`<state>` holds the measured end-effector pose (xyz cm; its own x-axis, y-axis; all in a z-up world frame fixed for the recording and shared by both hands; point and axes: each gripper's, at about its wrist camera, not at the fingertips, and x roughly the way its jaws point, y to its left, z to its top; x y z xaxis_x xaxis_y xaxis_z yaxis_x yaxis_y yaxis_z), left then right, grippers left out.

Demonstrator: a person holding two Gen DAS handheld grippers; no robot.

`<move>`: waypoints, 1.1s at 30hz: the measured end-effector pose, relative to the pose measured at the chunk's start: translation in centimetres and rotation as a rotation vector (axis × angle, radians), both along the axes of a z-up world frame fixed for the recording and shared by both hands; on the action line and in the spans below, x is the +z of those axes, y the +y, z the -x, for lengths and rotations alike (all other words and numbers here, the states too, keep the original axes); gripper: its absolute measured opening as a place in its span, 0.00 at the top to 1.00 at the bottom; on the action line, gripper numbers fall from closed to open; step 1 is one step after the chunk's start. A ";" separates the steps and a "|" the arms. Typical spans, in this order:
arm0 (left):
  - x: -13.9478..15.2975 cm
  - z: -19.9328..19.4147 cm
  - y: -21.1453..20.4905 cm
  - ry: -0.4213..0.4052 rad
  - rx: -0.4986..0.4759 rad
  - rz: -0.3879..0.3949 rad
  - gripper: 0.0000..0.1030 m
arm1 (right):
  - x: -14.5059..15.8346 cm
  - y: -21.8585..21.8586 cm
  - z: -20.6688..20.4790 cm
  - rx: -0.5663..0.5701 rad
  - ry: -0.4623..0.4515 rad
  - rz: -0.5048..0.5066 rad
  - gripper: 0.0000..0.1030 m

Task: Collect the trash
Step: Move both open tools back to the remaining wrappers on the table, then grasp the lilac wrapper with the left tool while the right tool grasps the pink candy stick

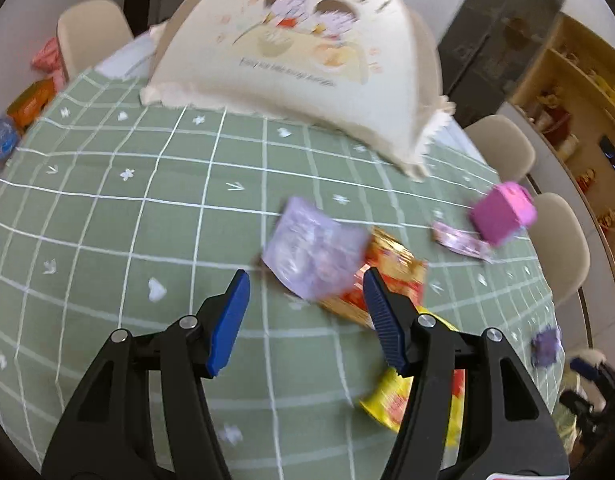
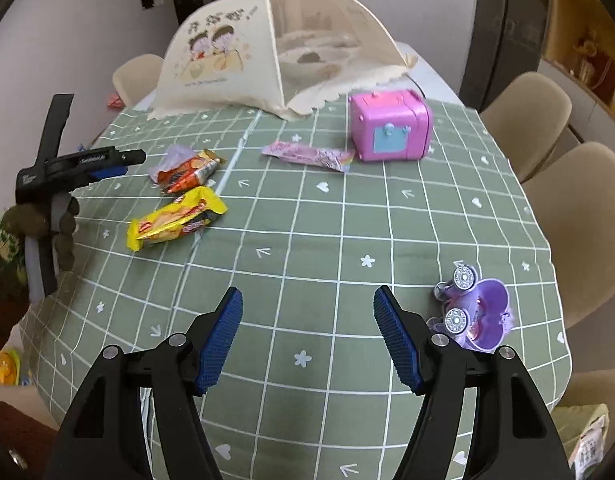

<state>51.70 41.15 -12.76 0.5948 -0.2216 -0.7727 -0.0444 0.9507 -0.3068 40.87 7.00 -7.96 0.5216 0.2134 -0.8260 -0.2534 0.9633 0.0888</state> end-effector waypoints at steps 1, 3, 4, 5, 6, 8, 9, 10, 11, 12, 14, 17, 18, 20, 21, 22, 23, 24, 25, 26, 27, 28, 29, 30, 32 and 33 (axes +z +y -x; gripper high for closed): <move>-0.7 -0.9 0.2 0.021 0.003 -0.004 0.46 | -0.3 0.0 -0.4 -0.009 0.011 0.002 0.37; -1.6 -1.9 -0.1 0.038 -0.002 -0.031 0.46 | -0.7 0.0 -1.0 -0.020 0.027 0.009 0.37; -1.9 -2.2 -0.2 0.042 -0.008 -0.043 0.46 | -1.0 0.1 -1.5 -0.024 0.037 0.017 0.37; -2.2 -2.5 -0.7 0.045 -0.017 -0.059 0.46 | -1.2 0.2 -1.8 -0.024 0.044 0.023 0.37; -2.4 -2.5 -0.9 0.042 -0.018 -0.065 0.46 | -1.5 0.4 -2.2 -0.019 0.049 0.036 0.37; -2.3 -2.4 -1.0 0.024 -0.021 -0.049 0.46 | -1.7 0.9 -2.9 0.003 0.040 0.067 0.37; -2.1 -2.2 -1.1 0.013 -0.024 -0.035 0.46 | -1.7 1.1 -3.3 0.026 0.030 0.079 0.37; -1.9 -2.0 -1.1 0.003 -0.029 -0.019 0.46 | -1.4 1.6 -4.1 0.071 0.011 0.081 0.37; -1.7 -1.8 -1.1 -0.001 -0.037 0.000 0.46 | -1.2 2.0 -4.8 0.103 -0.002 0.078 0.37; -1.6 -1.6 -1.2 0.000 -0.049 0.016 0.46 | -0.9 2.5 -5.8 0.142 -0.022 0.080 0.37; -1.3 -1.2 -1.4 0.006 -0.076 0.030 0.46 | -0.7 3.6 -8.0 0.201 -0.063 0.101 0.37; -0.6 -0.5 -1.8 -0.003 -0.106 0.025 0.46 | -1.1 5.2 -12.0 0.252 -0.096 0.126 0.37; -0.4 -0.3 -1.8 -0.005 -0.113 0.029 0.46 | -1.4 5.7 -13.4 0.264 -0.093 0.128 0.37; 0.0 0.1 -1.8 -0.002 -0.127 0.045 0.46 | -2.3 6.9 -16.2 0.291 -0.084 0.143 0.37; 0.1 0.2 -1.8 0.001 -0.131 0.049 0.46 | -2.9 7.5 -17.5 0.304 -0.082 0.162 0.37; 0.2 0.3 -1.8 0.004 -0.131 0.049 0.46 | -3.5 8.2 -18.8 0.316 -0.082 0.189 0.37; 0.2 0.3 -1.8 0.010 -0.127 0.049 0.46 | -4.0 8.4 -19.5 0.322 -0.081 0.204 0.37; 0.1 0.2 -1.7 0.014 -0.122 0.053 0.46 | -4.7 8.8 -20.5 0.331 -0.074 0.226 0.37; -0.1 0.0 -1.4 0.025 -0.101 0.064 0.46 | -5.2 8.9 -21.1 0.334 -0.065 0.234 0.37; -0.2 -0.2 -1.0 0.035 -0.079 0.072 0.46 | -5.6 9.0 -21.4 0.334 -0.072 0.250 0.37; -0.5 -0.5 -0.7 0.045 -0.055 0.084 0.46 | -5.7 9.1 -21.4 0.335 -0.090 0.269 0.37; -0.7 -0.6 -0.3 0.055 -0.029 0.100 0.46 | -6.0 9.2 -21.2 0.342 -0.088 0.283 0.37; -1.0 -0.9 0.1 0.065 -0.001 0.110 0.46 | -6.1 9.1 -21.0 0.353 -0.083 0.281 0.38; -1.2 -1.1 0.3 0.070 0.019 0.106 0.46 | -6.2 9.0 -20.6 0.375 -0.063 0.261 0.41; -1.4 -1.4 0.2 0.073 0.041 0.086 0.46 | -6.6 8.6 -19.8 0.385 -0.008 0.228 0.51; -1.5 -1.5 0.1 0.074 0.042 0.081 0.46 | -6.9 8.3 -19.4 0.381 0.019 0.216 0.54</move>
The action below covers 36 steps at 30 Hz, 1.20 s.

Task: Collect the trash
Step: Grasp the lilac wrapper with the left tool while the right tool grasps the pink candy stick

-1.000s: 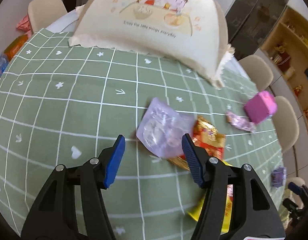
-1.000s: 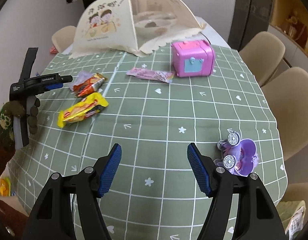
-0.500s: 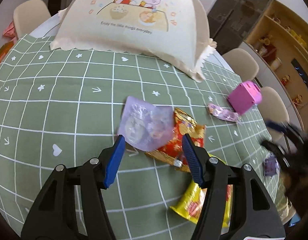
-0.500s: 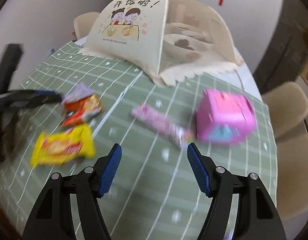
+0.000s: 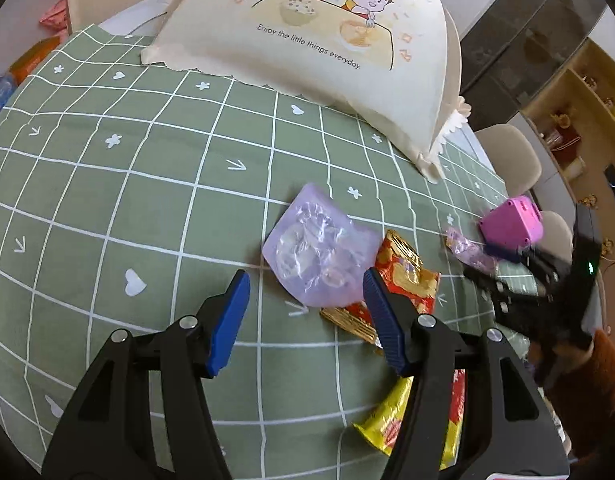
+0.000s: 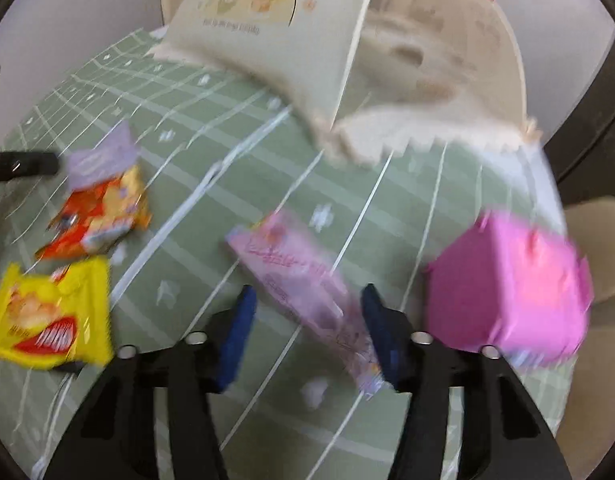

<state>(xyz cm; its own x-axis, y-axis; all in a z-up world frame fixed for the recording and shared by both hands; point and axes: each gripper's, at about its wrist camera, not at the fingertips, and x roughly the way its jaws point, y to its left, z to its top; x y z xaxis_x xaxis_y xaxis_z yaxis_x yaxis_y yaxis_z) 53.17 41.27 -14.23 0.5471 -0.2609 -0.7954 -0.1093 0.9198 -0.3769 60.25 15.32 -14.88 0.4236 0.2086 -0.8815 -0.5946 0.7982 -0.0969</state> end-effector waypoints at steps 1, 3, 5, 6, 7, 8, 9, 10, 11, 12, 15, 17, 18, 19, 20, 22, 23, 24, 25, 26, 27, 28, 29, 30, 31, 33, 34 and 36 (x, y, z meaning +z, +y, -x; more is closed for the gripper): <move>0.1 -0.1 -0.3 0.000 0.002 -0.012 0.46 | 0.1 -0.6 0.8 -0.018 0.005 -0.019 0.55; 0.2 -0.2 -0.7 -0.004 -0.003 -0.029 0.46 | 0.1 -1.2 1.7 -0.034 0.038 -0.059 0.57; 0.4 -0.3 -1.1 -0.012 -0.014 -0.042 0.46 | 0.4 -2.0 3.1 -0.053 0.091 -0.137 0.57; 0.4 -0.4 -1.2 -0.013 -0.018 -0.044 0.46 | 0.4 -2.1 3.6 -0.054 0.105 -0.158 0.57; 0.5 -0.5 -1.3 -0.013 -0.020 -0.044 0.46 | 0.5 -2.2 4.4 -0.055 0.117 -0.179 0.57; 0.5 -0.6 -1.3 -0.013 -0.021 -0.044 0.46 | 0.5 -2.2 5.1 -0.056 0.123 -0.193 0.57; 0.5 -0.6 -1.4 -0.013 -0.020 -0.044 0.46 | 0.5 -2.2 5.5 -0.058 0.126 -0.201 0.57; 0.5 -0.7 -1.4 -0.012 -0.018 -0.045 0.46 | 0.5 -2.1 6.0 -0.060 0.130 -0.211 0.57; 0.4 -0.7 -1.3 -0.011 -0.010 -0.045 0.46 | 0.4 -2.1 6.4 -0.063 0.132 -0.214 0.57; 0.3 -0.8 -1.2 -0.007 -0.001 -0.043 0.46 | 0.2 -2.1 6.6 -0.069 0.129 -0.213 0.57; -0.3 -0.9 -0.5 0.018 0.039 -0.026 0.46 | 0.1 -2.1 7.0 -0.097 0.114 -0.220 0.57; -0.9 -1.0 -0.3 0.039 0.053 -0.007 0.50 | -0.1 -2.1 6.8 -0.113 0.116 -0.223 0.57; -1.2 -1.1 -0.4 0.044 0.057 -0.005 0.52 | -0.3 -2.2 6.6 -0.120 0.118 -0.220 0.57; -1.1 -1.1 -0.5 0.033 0.064 -0.015 0.52 | -0.4 -2.2 6.6 -0.125 0.119 -0.219 0.56; -1.1 -1.3 -0.7 0.033 0.064 -0.025 0.52 | -0.4 -2.2 6.6 -0.124 0.116 -0.221 0.55; -1.2 -1.8 -0.9 0.028 0.078 -0.032 0.53 | -0.5 -2.0 6.7 -0.115 0.111 -0.217 0.51; -1.2 -2.1 -1.0 0.024 0.093 -0.041 0.57 | -0.6 -1.8 6.8 -0.105 0.112 -0.218 0.49; -1.2 -2.4 -1.1 0.023 0.105 -0.055 0.66 | -0.6 -1.7 6.9 -0.101 0.111 -0.215 0.46; -1.2 -2.7 -1.2 0.027 0.116 -0.075 0.71 | -0.6 -1.6 6.9 -0.102 0.110 -0.211 0.45; -1.3 -3.0 -1.4 0.032 0.117 -0.094 0.86 | -0.6 -1.5 6.9 -0.105 0.113 -0.211 0.43; -1.4 -3.1 -1.6 0.036 0.111 -0.105 0.97 | -0.6 -1.4 6.9 -0.104 0.117 -0.215 0.40; -1.5 -3.1 -1.9 0.036 0.097 -0.104 0.98 | -0.6 -1.3 6.9 -0.105 0.119 -0.213 0.40; -1.4 -3.1 -2.0 0.033 0.085 -0.095 0.99 | -0.5 -1.3 6.9 -0.103 0.119 -0.210 0.40; -1.3 -2.9 -2.3 0.028 0.071 -0.088 0.99 | -0.4 -1.3 6.9 -0.102 0.111 -0.199 0.40; -1.0 -2.6 -2.5 0.016 0.057 -0.086 0.99 | -0.2 -1.4 7.1 -0.103 0.083 -0.178 0.40; 0.2 -1.9 -3.0 -0.024 0.021 -0.084 0.99 | 0.6 -1.8 7.4 -0.095 0.030 -0.180 0.40; 0.8 -1.5 -3.1 -0.040 0.010 -0.084 1.00 | 0.9 -2.0 7.4 -0.094 0.017 -0.180 0.40; 2.1 -0.9 -3.2 -0.070 -0.011 -0.078 1.00 | 1.2 -2.1 7.0 -0.089 0.017 -0.175 0.40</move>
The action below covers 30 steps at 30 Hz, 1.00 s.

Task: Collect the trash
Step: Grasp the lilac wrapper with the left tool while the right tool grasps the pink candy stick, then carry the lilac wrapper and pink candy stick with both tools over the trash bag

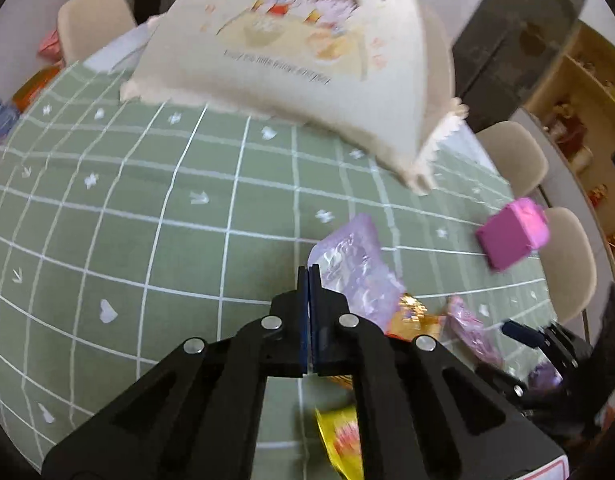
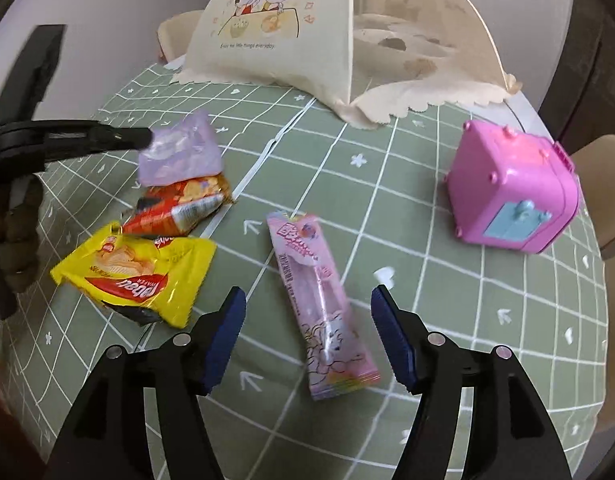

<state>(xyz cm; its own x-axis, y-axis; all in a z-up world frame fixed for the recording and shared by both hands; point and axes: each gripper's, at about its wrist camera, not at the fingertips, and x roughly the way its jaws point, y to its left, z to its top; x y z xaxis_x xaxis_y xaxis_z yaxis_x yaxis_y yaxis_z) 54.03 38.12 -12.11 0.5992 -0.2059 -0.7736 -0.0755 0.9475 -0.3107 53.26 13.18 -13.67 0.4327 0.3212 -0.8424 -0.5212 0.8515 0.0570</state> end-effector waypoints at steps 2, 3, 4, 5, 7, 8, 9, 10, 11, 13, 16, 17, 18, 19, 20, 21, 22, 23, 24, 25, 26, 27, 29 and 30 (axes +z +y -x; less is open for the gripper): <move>1.2 0.6 0.0 -0.025 -0.011 0.002 1.00 | 0.2 0.1 -0.7 0.008 -0.006 0.011 0.40; 1.7 0.8 0.0 -0.035 -0.016 0.001 1.00 | 0.3 0.2 -0.9 0.013 -0.011 0.015 0.40; 2.1 1.0 0.0 -0.043 -0.021 0.003 1.00 | 0.2 0.5 -1.4 0.016 -0.018 0.027 0.40; 2.5 1.1 -0.1 -0.050 -0.025 0.004 1.00 | 0.1 0.7 -1.8 0.018 -0.019 0.041 0.40; 3.0 1.5 -0.3 -0.062 -0.032 0.003 1.00 | -0.7 1.1 -2.6 0.021 0.006 0.060 0.47; 3.2 1.8 -0.3 -0.068 -0.036 0.003 1.00 | -1.2 1.3 -2.9 0.022 0.026 0.065 0.50; 3.4 2.0 -0.3 -0.072 -0.039 0.006 1.00 | -1.7 1.4 -3.1 0.025 0.050 0.070 0.61; 3.5 2.2 -0.2 -0.073 -0.040 0.010 1.00 | -1.8 1.5 -3.1 0.027 0.066 0.067 0.70; 3.7 2.4 -0.2 -0.077 -0.042 0.017 1.00 | -1.6 1.4 -3.1 0.021 0.076 0.075 0.78; 4.2 2.8 -0.2 -0.087 -0.047 0.025 1.00 | -0.5 1.0 -2.7 -0.005 0.082 0.075 0.84; 5.5 3.8 -0.6 -0.111 -0.064 0.035 1.00 | 2.7 0.2 -0.9 -0.035 0.027 0.069 0.85; 6.2 4.3 -0.9 -0.125 -0.072 0.034 1.00 | 4.3 -0.2 0.1 -0.046 0.001 0.057 0.85; 6.9 4.9 -1.3 -0.142 -0.080 0.030 1.00 | 5.1 -0.5 0.7 -0.053 -0.016 0.051 0.85; 7.4 5.2 -1.6 -0.153 -0.085 0.029 1.00 | 6.6 -1.1 1.8 -0.064 -0.041 0.041 0.85; 8.1 5.9 -2.1 -0.169 -0.091 0.029 1.00 | 8.0 -1.7 3.0 -0.073 -0.066 0.032 0.85; 9.0 6.6 -2.7 -0.187 -0.101 0.029 1.00 | 8.9 -2.0 3.7 -0.077 -0.081 0.027 0.85; 9.6 7.0 -3.1 -0.197 -0.107 0.030 1.00 | 10.2 -2.7 4.9 -0.085 -0.108 0.022 0.85; 10.6 7.8 -3.9 -0.218 -0.122 0.032 1.00 | 11.5 -3.4 6.1 -0.094 -0.133 0.017 0.85; 11.2 8.3 -4.4 -0.229 -0.130 0.033 1.00 | 12.2 -3.8 6.7 -0.102 -0.147 0.013 0.85; 11.8 8.8 -5.1 -0.242 -0.139 0.034 1.00 | 13.5 -4.8 8.0 -0.118 -0.171 0.005 0.85; 12.7 9.5 -6.1 -0.258 -0.152 0.037 1.00 | 14.5 -5.8 9.0 -0.132 -0.190 -0.001 0.85; 13.6 10.2 -7.1 -0.274 -0.166 0.043 1.00 | 15.2 -6.5 9.7 -0.142 -0.205 -0.004 0.85; 15.2 11.5 -9.2 -0.306 -0.194 0.050 1.00 | 17.2 -9.0 12.2 -0.172 -0.251 -0.009 0.85; 15.7 12.1 -10.1 -0.318 -0.205 0.051 1.00 | 17.6 -9.9 12.8 -0.183 -0.262 -0.010 0.85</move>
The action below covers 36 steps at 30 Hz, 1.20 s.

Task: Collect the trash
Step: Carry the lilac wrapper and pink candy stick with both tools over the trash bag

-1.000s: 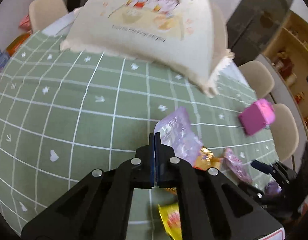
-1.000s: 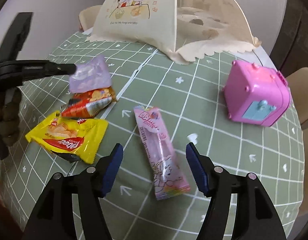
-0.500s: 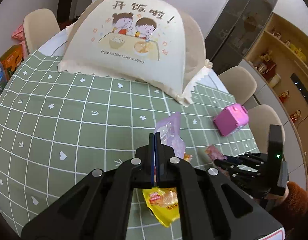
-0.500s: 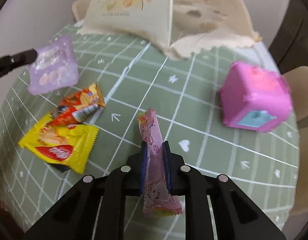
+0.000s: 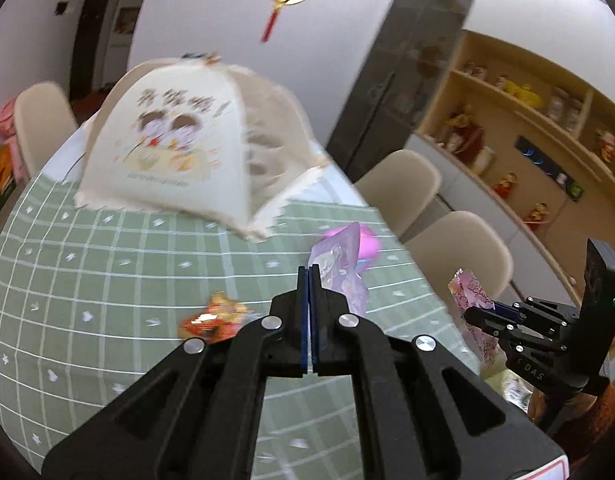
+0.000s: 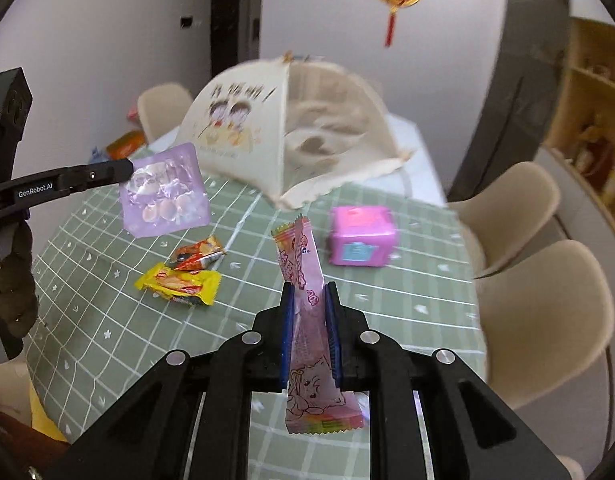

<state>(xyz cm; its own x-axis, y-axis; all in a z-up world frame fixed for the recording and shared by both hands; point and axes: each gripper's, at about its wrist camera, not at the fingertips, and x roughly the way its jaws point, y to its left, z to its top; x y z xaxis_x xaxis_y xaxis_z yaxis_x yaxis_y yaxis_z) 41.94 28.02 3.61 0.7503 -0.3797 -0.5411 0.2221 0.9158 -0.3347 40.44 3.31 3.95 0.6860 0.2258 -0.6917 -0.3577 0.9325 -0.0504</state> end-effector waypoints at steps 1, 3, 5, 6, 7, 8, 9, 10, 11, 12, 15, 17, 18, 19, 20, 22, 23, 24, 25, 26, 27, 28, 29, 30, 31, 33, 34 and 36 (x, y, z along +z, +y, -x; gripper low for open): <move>0.7 0.6 -1.0 -0.015 -0.014 0.002 1.00 | 0.8 -1.4 1.2 -0.018 -0.014 -0.004 0.85; 2.0 2.1 -3.7 -0.043 -0.052 0.011 1.00 | 1.9 -3.8 3.1 -0.049 -0.038 -0.011 0.85; 3.1 3.6 -6.7 -0.064 -0.094 0.017 1.00 | 2.9 -6.8 5.6 -0.087 -0.066 -0.009 0.85; 3.4 4.3 -8.0 -0.070 -0.112 0.018 1.00 | 3.1 -7.9 6.5 -0.101 -0.074 -0.010 0.85; 3.6 5.0 -9.4 -0.074 -0.131 0.018 1.00 | 3.5 -9.5 7.8 -0.124 -0.083 -0.011 0.85; 3.8 5.8 -11.2 -0.076 -0.155 0.016 1.00 | 3.7 -11.0 8.9 -0.146 -0.089 -0.014 0.85; 3.9 6.5 -12.8 -0.076 -0.175 0.014 1.00 | 3.7 -12.0 9.7 -0.163 -0.092 -0.016 0.85; 3.9 7.2 -14.2 -0.074 -0.194 0.012 1.00 | 3.8 -14.0 11.2 -0.195 -0.094 -0.018 0.85; 3.9 8.0 -16.3 -0.070 -0.221 0.010 1.00 | 3.7 -15.0 12.0 -0.211 -0.094 -0.018 0.85; 3.9 8.7 -17.7 -0.068 -0.241 0.006 1.00 | 3.7 -16.2 13.0 -0.230 -0.094 -0.019 0.85; 3.6 11.1 -22.8 -0.062 -0.297 -0.018 1.00 | 3.2 -20.4 16.3 -0.293 -0.096 -0.014 0.85; 3.3 12.5 -25.5 -0.053 -0.329 -0.022 1.00 | 2.9 -23.4 18.4 -0.337 -0.093 -0.017 0.85; 3.1 13.1 -26.8 -0.049 -0.344 -0.024 1.00 | 2.7 -24.3 19.1 -0.351 -0.093 -0.017 0.85; 2.8 13.8 -28.0 -0.044 -0.360 -0.027 1.00 | 2.5 -25.7 20.2 -0.372 -0.094 -0.020 0.85; 2.6 14.6 -29.3 -0.039 -0.377 -0.032 1.00 | 2.4 -26.8 21.0 -0.389 -0.095 -0.026 0.85; 1.8 15.8 -31.6 -0.021 -0.410 -0.041 1.00 | 2.1 -28.7 22.5 -0.417 -0.096 -0.040 0.85; 1.4 16.1 -32.4 -0.012 -0.422 -0.041 1.00 | 1.9 -29.4 23.0 -0.429 -0.097 -0.042 0.85; 1.0 16.5 -33.3 0.003 -0.437 -0.041 1.00 | 1.7 -30.0 23.5 -0.441 -0.099 -0.044 0.85; 0.5 16.6 -34.1 0.019 -0.451 -0.037 1.00 | 1.5 -30.8 24.2 -0.455 -0.101 -0.052 0.85; -0.2 16.8 -35.1 0.043 -0.469 -0.028 1.00 | 1.3 -31.4 24.8 -0.465 -0.102 -0.062 0.85; -0.8 16.9 -35.8 0.063 -0.484 -0.021 1.00 | 1.1 -31.9 25.3 -0.474 -0.102 -0.068 0.85; -1.6 16.9 -36.6 0.085 -0.498 -0.016 1.00 | 1.0 -32.2 25.6 -0.480 -0.103 -0.069 0.85; -2.1 16.9 -37.1 0.097 -0.511 -0.014 1.00 | 0.8 -32.7 26.0 -0.487 -0.103 -0.070 0.85; -2.7 17.1 -37.9 0.110 -0.522 -0.019 1.00 | 0.5 -33.1 26.3 -0.495 -0.100 -0.072 0.85; -3.4 17.2 -38.8 0.120 -0.529 -0.030 1.00 | 0.4 -33.3 26.6 -0.499 -0.099 -0.075 0.85; -4.5 17.4 -40.2 0.137 -0.551 -0.045 1.00 | 0.1 -33.8 27.2 -0.510 -0.096 -0.081 0.85; -5.1 17.4 -40.9 0.144 -0.559 -0.056 1.00 | -0.1 -34.1 27.4 -0.517 -0.094 -0.084 0.85; -6.2 17.4 -42.3 0.159 -0.578 -0.077 1.00 | -0.5 -34.5 27.8 -0.530 -0.090 -0.092 0.85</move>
<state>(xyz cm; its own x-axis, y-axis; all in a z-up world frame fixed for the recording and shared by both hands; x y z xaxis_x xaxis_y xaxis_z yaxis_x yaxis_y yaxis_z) 24.53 -14.28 -2.55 0.3416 -0.6573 -0.6717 0.6440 0.6843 -0.3421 12.68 -31.24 3.46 0.7782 -0.1101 -0.6183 0.1643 0.9859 0.0312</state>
